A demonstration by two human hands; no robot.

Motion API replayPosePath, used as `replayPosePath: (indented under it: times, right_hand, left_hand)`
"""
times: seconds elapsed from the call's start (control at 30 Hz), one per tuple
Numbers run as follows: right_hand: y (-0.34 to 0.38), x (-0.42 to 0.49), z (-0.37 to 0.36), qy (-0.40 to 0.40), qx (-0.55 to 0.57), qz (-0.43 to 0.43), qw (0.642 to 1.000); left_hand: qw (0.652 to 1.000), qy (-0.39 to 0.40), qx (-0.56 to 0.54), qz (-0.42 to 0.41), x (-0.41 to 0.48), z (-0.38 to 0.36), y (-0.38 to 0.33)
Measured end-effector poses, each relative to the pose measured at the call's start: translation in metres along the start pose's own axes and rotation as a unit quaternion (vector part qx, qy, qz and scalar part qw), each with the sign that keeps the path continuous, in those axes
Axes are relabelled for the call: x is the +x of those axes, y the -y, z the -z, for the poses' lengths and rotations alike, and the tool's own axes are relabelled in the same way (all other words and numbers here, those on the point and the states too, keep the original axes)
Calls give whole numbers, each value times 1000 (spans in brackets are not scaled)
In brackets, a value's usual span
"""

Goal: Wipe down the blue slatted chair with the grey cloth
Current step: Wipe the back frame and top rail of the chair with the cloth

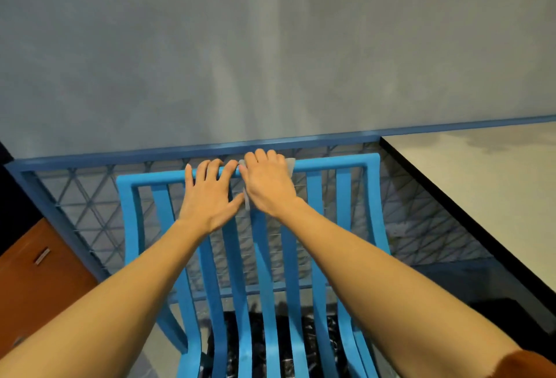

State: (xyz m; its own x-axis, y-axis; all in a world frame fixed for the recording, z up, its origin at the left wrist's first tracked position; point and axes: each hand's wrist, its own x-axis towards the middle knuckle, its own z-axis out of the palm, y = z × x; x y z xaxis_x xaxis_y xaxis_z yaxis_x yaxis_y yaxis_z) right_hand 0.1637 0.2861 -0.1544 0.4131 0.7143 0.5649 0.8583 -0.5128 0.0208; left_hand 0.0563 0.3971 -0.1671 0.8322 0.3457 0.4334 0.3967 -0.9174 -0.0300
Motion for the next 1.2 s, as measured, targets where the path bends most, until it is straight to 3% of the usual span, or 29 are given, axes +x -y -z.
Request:
replayPosePath:
  times: [0.1,0.23,0.47,0.53,0.6,0.7,0.9,1.2]
  right_hand:
    - [-24,-4,-3,-20,10,28,999]
    - [-60,-16,2,-42,10,1,999]
    - [-145,-41,21,-58,-8,20,998]
    - [-168,-48,28,-40,-29,22,999]
    - [-181,-53,34,-4,-16,-27,1000]
    - [-171,-47,37,16,-46,-91,995]
    - [-135,-25,46,120,-197,-56,971]
    - [-28,12,20,72,-144,26,987]
  left_hand:
    - [1000,-7,-12,4,0,2,-3]
    - [999,-14,-28,22,0,7,-10]
    - [997,36,-36,62,16,12,-23]
    - [997,35,-32,58,15,10,-25]
    - [998,31,-28,55,12,7,-26]
    - [998,19,-32,52,11,5,-27]
    - [999,5,-28,42,12,1,-30]
    - [998,6,-49,40,13,-3,-23]
